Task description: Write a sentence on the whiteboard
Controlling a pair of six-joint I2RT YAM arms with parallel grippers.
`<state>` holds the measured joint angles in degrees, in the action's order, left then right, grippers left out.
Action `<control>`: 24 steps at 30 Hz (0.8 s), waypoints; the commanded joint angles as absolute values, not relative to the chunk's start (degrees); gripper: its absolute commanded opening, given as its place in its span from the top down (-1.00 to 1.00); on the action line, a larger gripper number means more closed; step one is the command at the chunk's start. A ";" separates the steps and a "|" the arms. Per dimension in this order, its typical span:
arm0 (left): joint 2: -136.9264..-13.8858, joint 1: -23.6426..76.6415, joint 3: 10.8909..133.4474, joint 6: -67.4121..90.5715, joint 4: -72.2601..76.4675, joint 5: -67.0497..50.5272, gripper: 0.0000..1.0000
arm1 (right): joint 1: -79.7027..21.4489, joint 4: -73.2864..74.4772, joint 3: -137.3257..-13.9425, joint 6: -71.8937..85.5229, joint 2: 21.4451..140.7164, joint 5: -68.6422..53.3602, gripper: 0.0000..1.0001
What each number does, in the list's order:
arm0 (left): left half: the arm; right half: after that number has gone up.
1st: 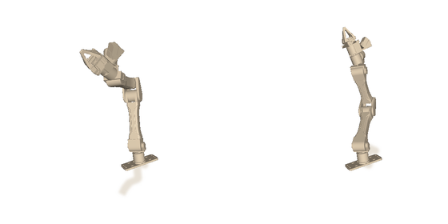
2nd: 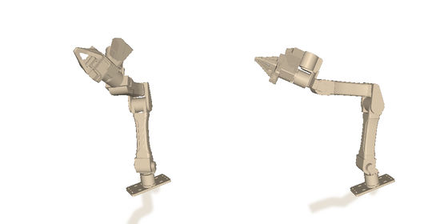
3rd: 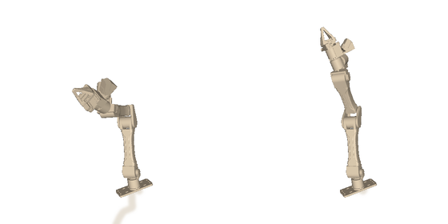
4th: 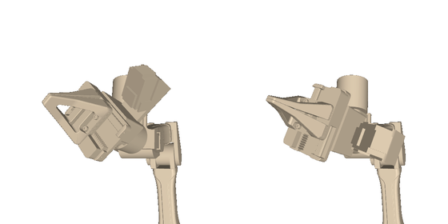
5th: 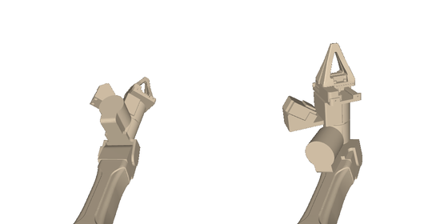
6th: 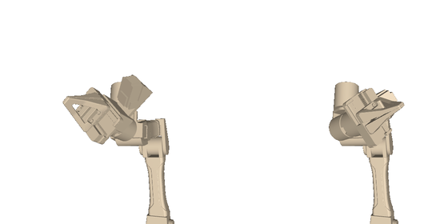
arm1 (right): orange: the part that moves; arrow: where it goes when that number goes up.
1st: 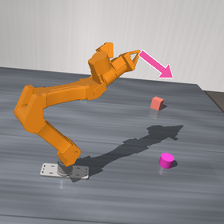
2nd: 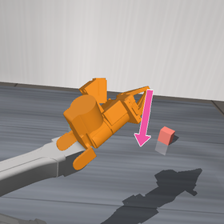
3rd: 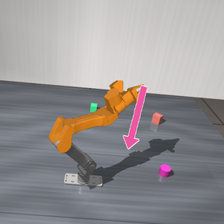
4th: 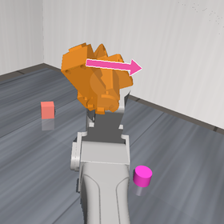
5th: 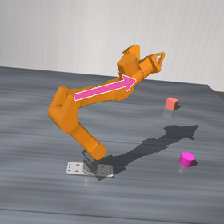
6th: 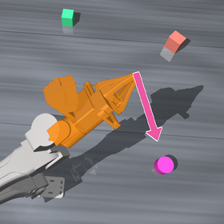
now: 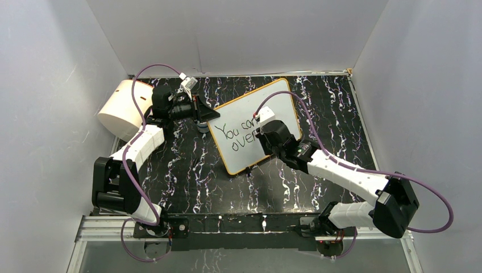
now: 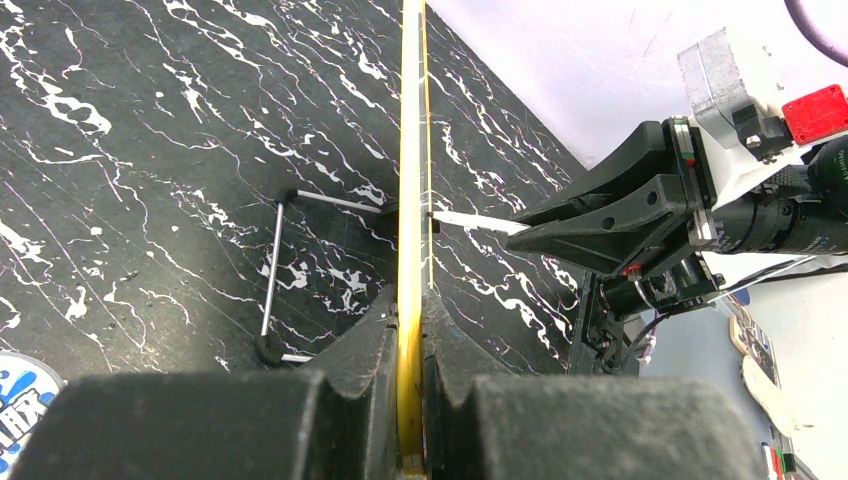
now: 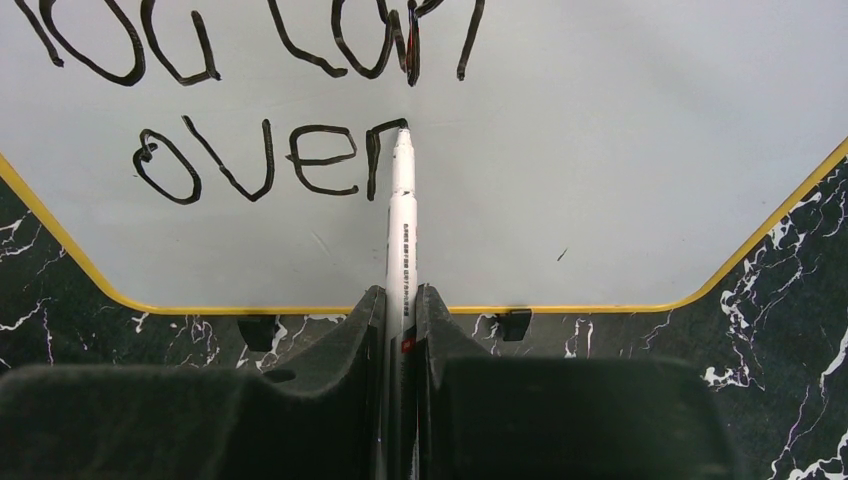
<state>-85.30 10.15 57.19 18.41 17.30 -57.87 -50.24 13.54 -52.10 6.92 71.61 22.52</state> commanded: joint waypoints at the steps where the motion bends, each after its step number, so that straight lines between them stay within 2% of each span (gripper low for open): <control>1: -86.39 12.13 56.07 15.47 10.19 -59.43 1.00 | -49.36 11.12 -53.32 7.47 70.74 23.66 1.00; 24: -86.42 12.13 56.01 15.58 10.11 -59.40 1.00 | -49.06 14.13 -51.77 8.59 67.66 23.09 1.00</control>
<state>-85.30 10.15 57.19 18.39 17.32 -58.08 -49.50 14.06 -51.68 7.46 68.51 22.35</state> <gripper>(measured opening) 0.052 0.207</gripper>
